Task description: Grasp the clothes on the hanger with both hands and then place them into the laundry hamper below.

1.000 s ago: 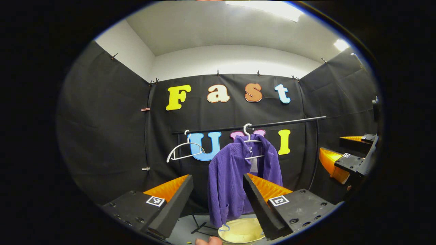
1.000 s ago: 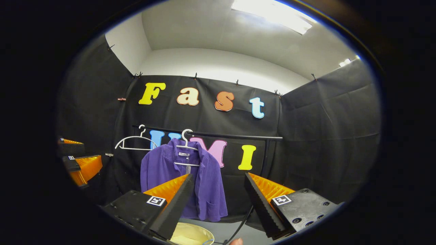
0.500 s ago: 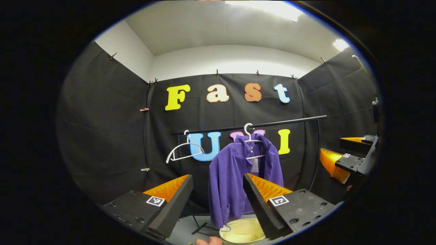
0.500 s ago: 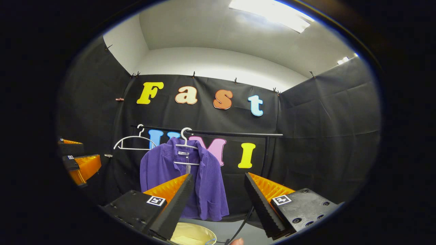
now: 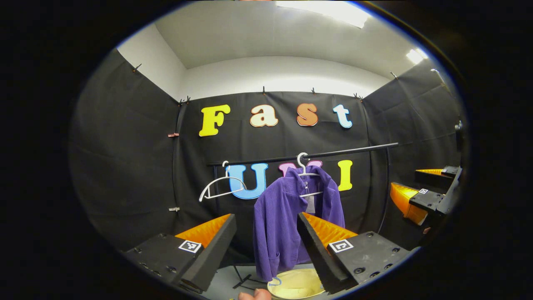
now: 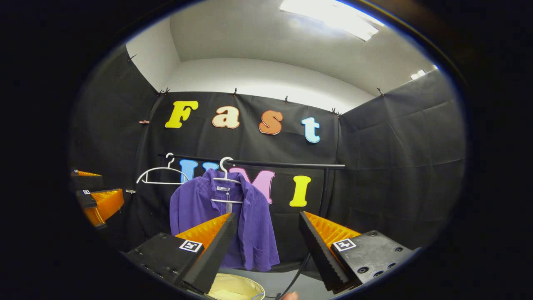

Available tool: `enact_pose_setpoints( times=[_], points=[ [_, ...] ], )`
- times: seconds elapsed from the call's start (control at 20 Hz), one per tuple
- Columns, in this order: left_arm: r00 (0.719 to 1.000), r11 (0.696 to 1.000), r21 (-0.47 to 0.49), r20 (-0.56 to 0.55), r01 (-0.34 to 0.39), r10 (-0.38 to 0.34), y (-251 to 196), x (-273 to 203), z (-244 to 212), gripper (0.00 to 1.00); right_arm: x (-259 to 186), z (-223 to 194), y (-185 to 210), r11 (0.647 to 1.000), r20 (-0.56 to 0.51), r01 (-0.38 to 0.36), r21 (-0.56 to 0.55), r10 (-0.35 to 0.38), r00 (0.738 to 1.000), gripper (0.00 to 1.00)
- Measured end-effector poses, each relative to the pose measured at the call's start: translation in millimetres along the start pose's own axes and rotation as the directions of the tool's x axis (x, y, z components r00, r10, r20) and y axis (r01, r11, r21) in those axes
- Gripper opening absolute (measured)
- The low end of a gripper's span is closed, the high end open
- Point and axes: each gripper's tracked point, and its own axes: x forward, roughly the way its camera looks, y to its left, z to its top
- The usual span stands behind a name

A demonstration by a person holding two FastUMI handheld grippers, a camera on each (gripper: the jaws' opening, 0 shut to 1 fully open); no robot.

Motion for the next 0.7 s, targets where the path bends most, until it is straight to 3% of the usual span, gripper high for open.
enact_pose_setpoints(
  times=[0.4, 0.7],
  points=[
    [0.999, 0.999, 0.011, 0.023, 0.032, -0.032, 23.8, 10.3, 3.4, 0.95, 0.9, -5.6, 5.0, 0.999, -0.012, 0.031, -0.010, -0.031, 0.999, 0.97],
    [0.995, 0.995, -0.002, 0.034, 0.097, -0.097, -10.0, 41.4, 1.2, 0.95, 32.0, -16.3, -6.8, 0.999, -0.033, 0.045, -0.016, -0.045, 0.998, 0.96]
  ],
)
